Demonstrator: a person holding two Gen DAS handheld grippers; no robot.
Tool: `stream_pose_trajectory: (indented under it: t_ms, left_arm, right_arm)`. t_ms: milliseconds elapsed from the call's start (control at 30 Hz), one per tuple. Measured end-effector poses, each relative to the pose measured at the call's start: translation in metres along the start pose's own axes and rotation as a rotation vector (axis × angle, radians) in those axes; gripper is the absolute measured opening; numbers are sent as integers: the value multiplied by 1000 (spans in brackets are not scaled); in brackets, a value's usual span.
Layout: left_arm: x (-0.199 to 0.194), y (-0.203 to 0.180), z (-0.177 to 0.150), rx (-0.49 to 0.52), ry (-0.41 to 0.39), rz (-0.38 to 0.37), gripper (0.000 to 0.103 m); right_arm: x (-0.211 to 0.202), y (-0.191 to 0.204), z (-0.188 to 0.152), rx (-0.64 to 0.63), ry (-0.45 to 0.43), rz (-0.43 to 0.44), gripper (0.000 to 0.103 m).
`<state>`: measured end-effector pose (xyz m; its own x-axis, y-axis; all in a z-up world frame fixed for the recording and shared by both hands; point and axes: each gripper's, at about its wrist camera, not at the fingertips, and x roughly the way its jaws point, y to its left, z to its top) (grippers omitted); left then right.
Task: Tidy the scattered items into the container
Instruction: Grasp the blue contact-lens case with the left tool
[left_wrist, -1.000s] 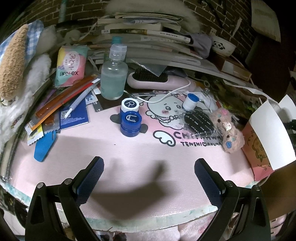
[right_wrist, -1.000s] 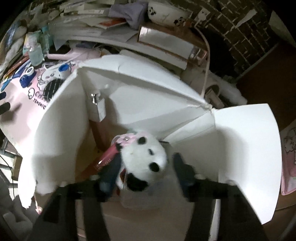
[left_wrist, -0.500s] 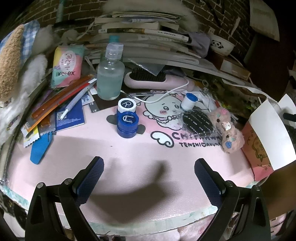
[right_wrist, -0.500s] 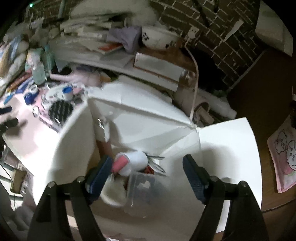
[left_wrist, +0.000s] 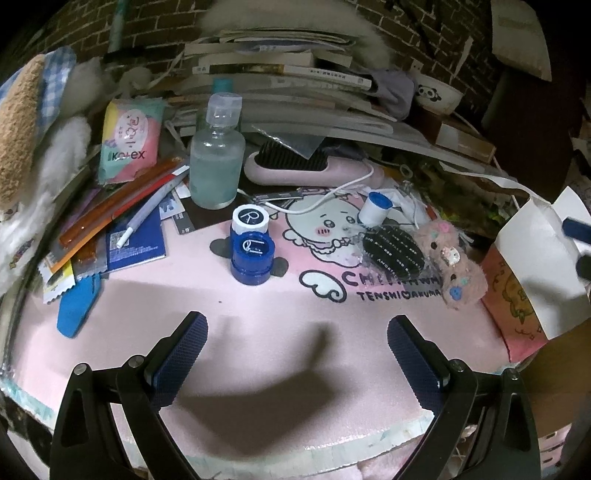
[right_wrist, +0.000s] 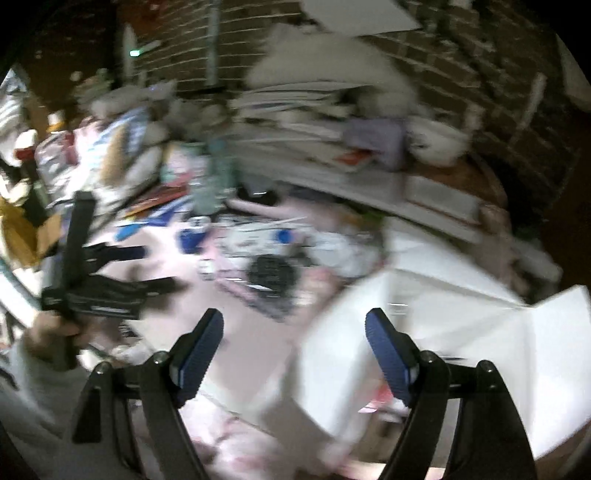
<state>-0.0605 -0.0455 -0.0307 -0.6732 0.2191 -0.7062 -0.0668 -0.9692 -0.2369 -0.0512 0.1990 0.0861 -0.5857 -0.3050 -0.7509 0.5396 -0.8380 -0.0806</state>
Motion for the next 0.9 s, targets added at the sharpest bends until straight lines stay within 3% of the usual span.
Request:
stream_pose_trajectory:
  t_ms: [133,267,400,567,633,667,900]
  left_arm:
    - [4,6,4,-7,-13,1,96]
    - [14,18,11,-33,-1,4,70]
    - [27,28,21,-44,13,19,68]
    - [39,33,34,-61,20,20,66]
    - [42,31,38,-57,28,26,56]
    - [45,30,41,-53,35,27,47]
    - [52,22,46,-14,45,55,29]
  right_arm:
    - [24,32,-5,-33,24,85,82]
    - [42,50,-14,-19,40,174,82]
    - [53,61,-25,-2,60,234,82]
    - [68,74,-41,15,100,289,82]
    - [72,76,-44,21,114,301,82]
    - [73,76,-46,26,119,307,82]
    - [81,71,-52,73,108,303,82]
